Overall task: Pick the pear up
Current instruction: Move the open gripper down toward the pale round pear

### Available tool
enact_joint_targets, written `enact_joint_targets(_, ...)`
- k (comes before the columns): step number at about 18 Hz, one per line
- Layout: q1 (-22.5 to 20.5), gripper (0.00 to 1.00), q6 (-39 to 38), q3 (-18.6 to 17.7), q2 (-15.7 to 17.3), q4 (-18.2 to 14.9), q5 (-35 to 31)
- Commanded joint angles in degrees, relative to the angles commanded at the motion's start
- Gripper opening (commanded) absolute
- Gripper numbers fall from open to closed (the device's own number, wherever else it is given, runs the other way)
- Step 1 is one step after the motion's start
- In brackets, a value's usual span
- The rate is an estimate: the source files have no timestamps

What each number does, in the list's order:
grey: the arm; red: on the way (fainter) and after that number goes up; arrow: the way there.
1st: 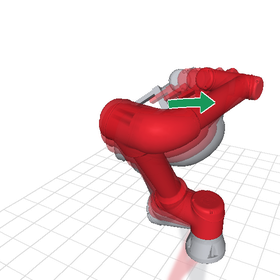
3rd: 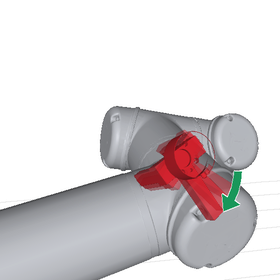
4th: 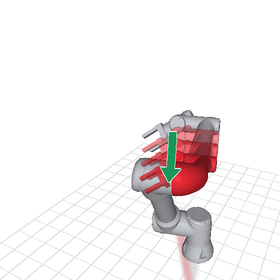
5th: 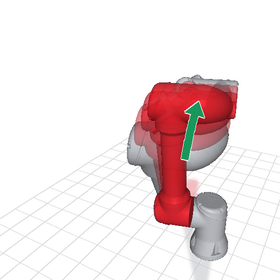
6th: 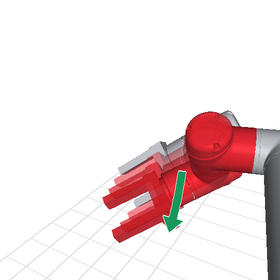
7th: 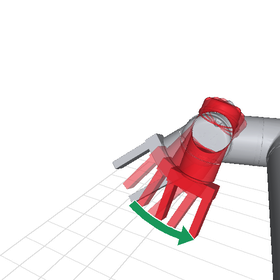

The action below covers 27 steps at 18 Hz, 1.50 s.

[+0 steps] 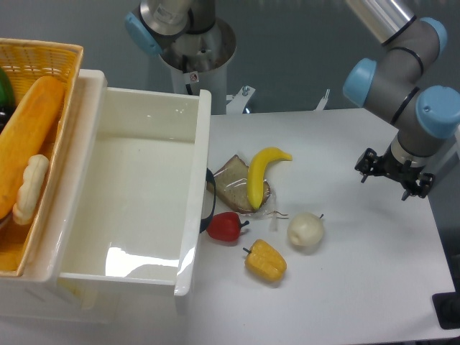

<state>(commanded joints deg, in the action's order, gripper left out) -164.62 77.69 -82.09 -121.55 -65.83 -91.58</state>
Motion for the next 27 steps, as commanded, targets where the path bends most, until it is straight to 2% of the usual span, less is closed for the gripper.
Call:
enact_joint_targets(4, 0.3, 1.00, -0.4, -0.2, -0.1, 0.0, 0.0)
enact_joint_targets(6, 0.5, 1.00, -3.4, -1.7, 0.3, 0.0, -0.1)
enact_joint_targets(11, 1.0, 1.00, -10.5, -6.1, 3.9, 0.0, 3.2)
enact_joint_targets(15, 1.0, 1.00, -15.5, -6.7, 6.1, -0.4, 5.3)
enact_joint_targets(17, 1.3, 1.00, -15.4, -6.6, 5.7, -0.2, 6.0)
enact_joint_targets(20, 4.2, 1.00, -15.6, -6.2, 3.5, -0.1, 6.2)
enact_joint_targets(24, 5.7, 1.00, -15.8, -6.2, 1.8, -0.1, 11.8)
enact_joint_targets(27, 6.4, 1.00, -15.8, -6.0, 1.1, -0.1, 13.0)
